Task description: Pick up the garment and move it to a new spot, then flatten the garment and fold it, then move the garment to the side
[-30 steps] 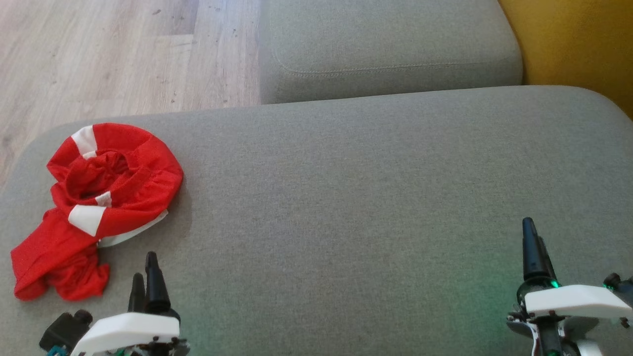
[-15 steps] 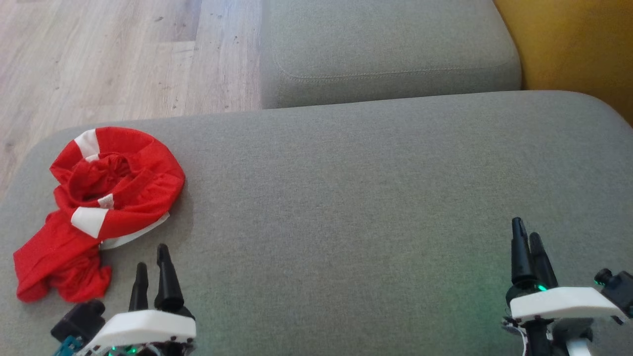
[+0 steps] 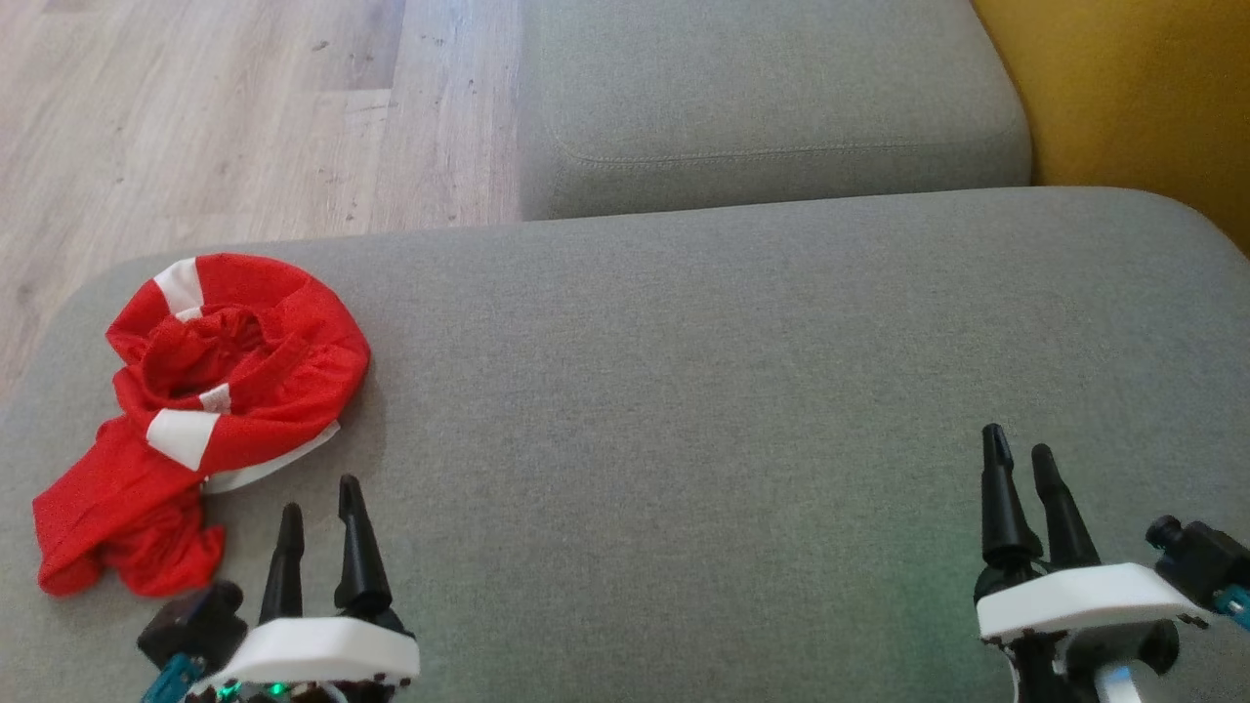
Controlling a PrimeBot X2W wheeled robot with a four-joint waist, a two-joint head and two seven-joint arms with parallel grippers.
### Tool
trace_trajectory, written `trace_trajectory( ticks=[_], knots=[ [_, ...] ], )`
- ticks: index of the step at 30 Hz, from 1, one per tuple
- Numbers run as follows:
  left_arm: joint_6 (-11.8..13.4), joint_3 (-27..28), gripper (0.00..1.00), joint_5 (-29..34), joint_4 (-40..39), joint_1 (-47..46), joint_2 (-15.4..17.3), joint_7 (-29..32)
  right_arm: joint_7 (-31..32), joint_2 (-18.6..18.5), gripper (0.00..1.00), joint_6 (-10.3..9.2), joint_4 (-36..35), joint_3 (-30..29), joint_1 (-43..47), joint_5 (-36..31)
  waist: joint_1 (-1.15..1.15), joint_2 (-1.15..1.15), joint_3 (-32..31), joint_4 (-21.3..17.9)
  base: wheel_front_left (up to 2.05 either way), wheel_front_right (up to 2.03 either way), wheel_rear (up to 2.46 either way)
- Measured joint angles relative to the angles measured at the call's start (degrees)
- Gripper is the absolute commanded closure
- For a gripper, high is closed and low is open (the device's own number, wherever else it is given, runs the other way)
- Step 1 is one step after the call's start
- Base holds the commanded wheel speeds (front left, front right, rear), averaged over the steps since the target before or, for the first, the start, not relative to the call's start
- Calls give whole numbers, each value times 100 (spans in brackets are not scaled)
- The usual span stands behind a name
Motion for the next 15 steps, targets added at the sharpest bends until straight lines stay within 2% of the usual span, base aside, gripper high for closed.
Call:
trace_trajectory(
  ticks=[15],
  knots=[
    [189, -210, 0, 1025, -143, 8, 21, -240, -250, -1, 0, 0, 15, 215, 135, -1088, 0, 0, -98, 8, 0, 0, 0]
  ],
)
